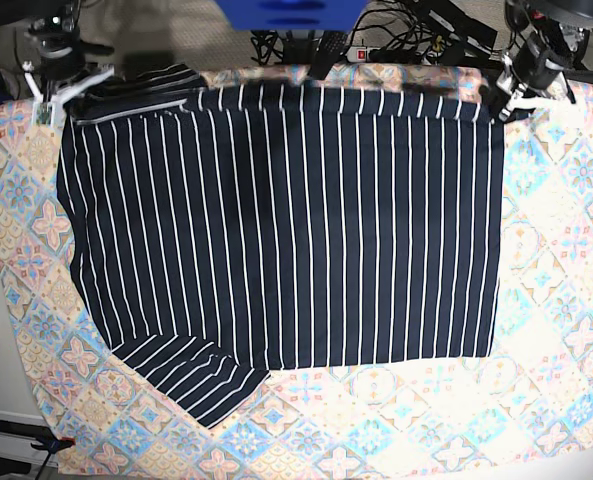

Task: Fold the T-shirt properly
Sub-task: 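Lift the shirt edge with both grippers and fold it over the body, then lower the folded edge and open both grippers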

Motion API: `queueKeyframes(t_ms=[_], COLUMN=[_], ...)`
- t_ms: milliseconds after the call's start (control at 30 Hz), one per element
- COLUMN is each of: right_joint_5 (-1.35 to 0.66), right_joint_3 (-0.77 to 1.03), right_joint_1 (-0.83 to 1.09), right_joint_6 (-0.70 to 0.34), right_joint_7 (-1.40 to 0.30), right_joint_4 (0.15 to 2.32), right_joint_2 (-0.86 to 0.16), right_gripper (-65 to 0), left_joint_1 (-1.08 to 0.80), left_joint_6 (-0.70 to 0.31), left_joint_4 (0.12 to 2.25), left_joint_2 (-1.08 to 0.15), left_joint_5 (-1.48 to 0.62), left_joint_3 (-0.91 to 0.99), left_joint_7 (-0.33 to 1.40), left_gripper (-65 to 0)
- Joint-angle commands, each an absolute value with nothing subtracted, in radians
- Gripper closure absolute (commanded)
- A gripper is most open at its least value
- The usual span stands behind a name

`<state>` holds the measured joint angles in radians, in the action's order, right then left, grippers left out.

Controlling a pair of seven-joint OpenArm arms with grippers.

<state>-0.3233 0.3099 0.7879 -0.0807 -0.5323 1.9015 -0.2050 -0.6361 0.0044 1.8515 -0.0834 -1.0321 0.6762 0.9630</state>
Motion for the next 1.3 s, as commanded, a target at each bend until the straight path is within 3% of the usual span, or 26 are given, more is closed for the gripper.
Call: queueKeyframes(t_ms=[0, 500, 733, 1100, 1267], right_joint_5=[-0.325, -0.321, -0.32, -0.314, -0.163], right_joint_3=[0.318, 0.311, 0.252, 0.142, 0.082], right_joint_1=[0.763, 0.288, 0.137, -0.018, -0.077], right_joint_6=[-0.074, -0.076, -0.077, -0.077, -0.077], right_joint_7=[-0.519, -0.717, -0.711, -0.518, -0.432], right_joint_4=[1.917, 1.773, 1.6, 1.323, 1.25], right_joint_2=[-0.217, -0.217, -0.217, -0.219, -0.217], right_gripper=[-0.7, -0.7, -0.7, -0.7, -0.7], left_joint_1=[-0.619, -0.263, -0.079, 0.084, 0.081], left_joint_6=[0.001, 0.001, -0.002, -0.004, -0.004], left_joint_4=[1.868, 1.857, 1.676, 1.455, 1.434], left_joint_2=[-0.093, -0.09, -0.093, -0.09, -0.093], left_joint_5=[-1.036, -0.868, -0.78, -0.711, -0.662], left_joint_3=[0.684, 0.674, 0.673, 0.657, 0.559], left_joint_7=[0.955, 0.955, 0.952, 0.914, 0.792], left_gripper=[0.0, 0.0, 0.0, 0.0, 0.0])
